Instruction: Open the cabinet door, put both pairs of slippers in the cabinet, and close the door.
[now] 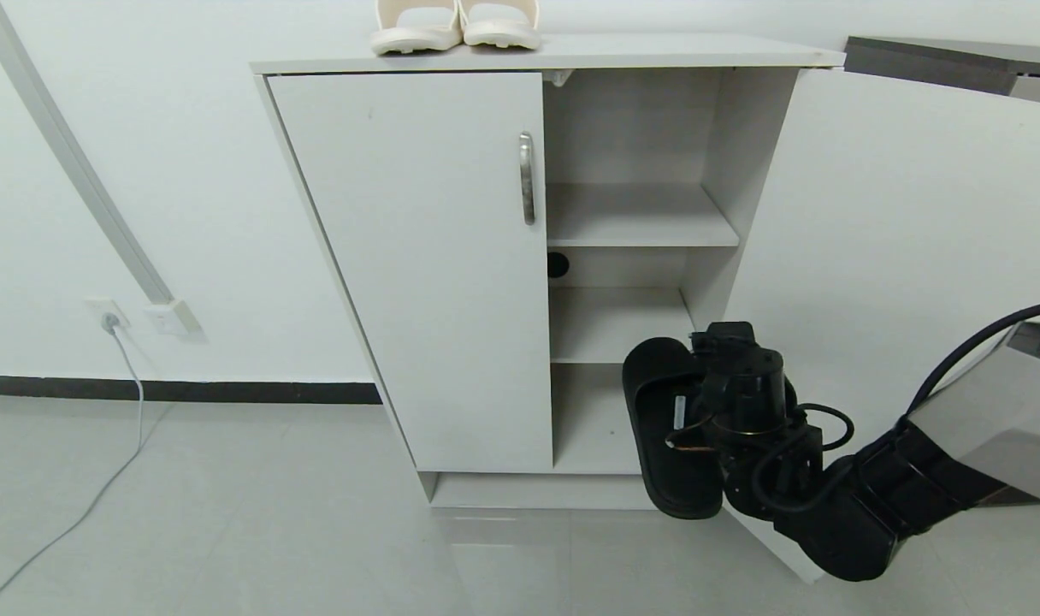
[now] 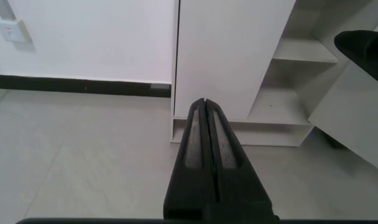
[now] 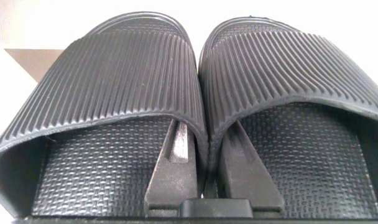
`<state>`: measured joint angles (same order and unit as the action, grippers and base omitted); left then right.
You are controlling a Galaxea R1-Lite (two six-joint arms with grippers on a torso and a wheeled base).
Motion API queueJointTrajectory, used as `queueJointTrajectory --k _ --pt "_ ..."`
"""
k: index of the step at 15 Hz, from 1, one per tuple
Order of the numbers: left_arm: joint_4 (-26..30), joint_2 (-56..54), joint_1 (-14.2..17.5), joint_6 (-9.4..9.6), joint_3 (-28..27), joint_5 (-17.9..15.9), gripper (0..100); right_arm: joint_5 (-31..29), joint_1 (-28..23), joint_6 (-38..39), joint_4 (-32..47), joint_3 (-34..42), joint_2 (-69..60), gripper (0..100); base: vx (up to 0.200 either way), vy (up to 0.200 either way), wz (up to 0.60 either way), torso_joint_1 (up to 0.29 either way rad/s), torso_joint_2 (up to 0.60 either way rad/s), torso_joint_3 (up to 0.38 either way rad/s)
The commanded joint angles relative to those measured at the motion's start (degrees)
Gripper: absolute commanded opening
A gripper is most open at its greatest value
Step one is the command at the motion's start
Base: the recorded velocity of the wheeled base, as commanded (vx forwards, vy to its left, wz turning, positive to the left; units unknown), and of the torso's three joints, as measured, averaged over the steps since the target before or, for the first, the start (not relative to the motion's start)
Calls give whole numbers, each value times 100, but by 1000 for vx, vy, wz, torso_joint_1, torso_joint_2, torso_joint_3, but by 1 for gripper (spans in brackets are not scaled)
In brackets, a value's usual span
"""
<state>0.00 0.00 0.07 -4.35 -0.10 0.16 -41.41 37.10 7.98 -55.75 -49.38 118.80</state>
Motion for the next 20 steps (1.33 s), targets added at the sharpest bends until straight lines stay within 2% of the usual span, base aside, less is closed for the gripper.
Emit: queueJointTrajectory --k 1,6,20 --pt "0 9 1 -13 1 2 0 292 122 -51 -235 96 3 0 0 0 0 0 0 0" --pt "0 0 1 -4 1 11 0 371 562 -341 -622 -361 460 0 0 0 0 0 0 0" --pt "0 9 1 5 1 2 0 573 404 -262 -753 -678 987 0 0 0 0 0 0 0"
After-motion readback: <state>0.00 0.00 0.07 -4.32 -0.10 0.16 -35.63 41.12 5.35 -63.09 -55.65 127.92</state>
